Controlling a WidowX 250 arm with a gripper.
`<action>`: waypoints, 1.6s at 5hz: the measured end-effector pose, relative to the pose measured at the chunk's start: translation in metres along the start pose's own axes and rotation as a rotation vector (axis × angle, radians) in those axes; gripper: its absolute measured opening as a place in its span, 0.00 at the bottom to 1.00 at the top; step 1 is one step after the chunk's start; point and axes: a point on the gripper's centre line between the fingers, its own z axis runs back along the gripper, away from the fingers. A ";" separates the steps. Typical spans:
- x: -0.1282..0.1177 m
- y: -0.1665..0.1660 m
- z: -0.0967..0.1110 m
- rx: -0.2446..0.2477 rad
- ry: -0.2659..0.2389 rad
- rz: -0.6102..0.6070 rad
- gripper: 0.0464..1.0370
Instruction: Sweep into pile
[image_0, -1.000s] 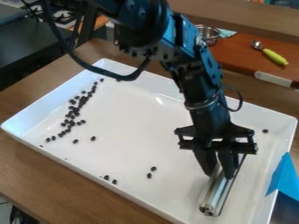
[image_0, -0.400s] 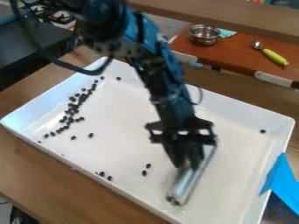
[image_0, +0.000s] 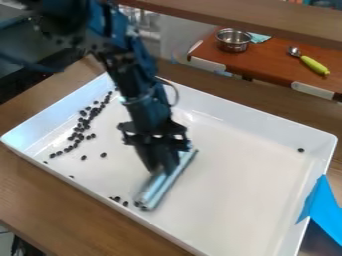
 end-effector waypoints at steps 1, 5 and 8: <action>0.000 0.025 0.006 0.051 -0.007 -0.013 0.29; 0.019 0.120 0.031 0.298 -0.107 -0.069 0.29; 0.005 0.034 0.058 -0.057 -0.003 -0.008 0.29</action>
